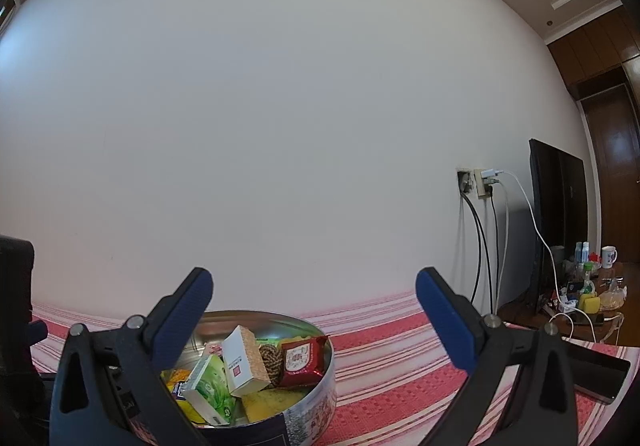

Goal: Organize objects

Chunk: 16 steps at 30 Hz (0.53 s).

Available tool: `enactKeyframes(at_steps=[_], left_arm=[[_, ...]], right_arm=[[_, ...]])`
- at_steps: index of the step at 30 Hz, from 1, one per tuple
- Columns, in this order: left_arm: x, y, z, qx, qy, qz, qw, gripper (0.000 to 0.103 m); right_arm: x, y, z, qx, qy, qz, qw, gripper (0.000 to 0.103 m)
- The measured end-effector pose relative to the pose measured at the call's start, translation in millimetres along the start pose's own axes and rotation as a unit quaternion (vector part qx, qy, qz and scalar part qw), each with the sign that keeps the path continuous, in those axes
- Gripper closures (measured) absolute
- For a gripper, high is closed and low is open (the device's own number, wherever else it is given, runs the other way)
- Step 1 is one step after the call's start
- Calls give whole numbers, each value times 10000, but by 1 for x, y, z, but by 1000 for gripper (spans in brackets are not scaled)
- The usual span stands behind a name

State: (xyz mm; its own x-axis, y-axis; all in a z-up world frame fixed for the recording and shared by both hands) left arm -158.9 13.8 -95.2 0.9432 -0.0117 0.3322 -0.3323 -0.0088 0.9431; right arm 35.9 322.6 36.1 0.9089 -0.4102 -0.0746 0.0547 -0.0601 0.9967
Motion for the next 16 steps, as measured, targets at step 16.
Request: enactKeyframes(at_steps=[16], left_arm=[[-7, 0, 8, 99, -130, -13, 9999, 3]], right_arm=[[-4, -3, -6, -2, 16, 70, 10000, 0]])
Point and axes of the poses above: each gripper's, at about its wrist camera, not at the fingertips, and x roughly against the way its jaws point, z to its left, y to its top, the point moved 10 cm from there along -x, roughly the way its jaws point, and after that the axes turned 5 degrees about x, right-handed, at the moved point
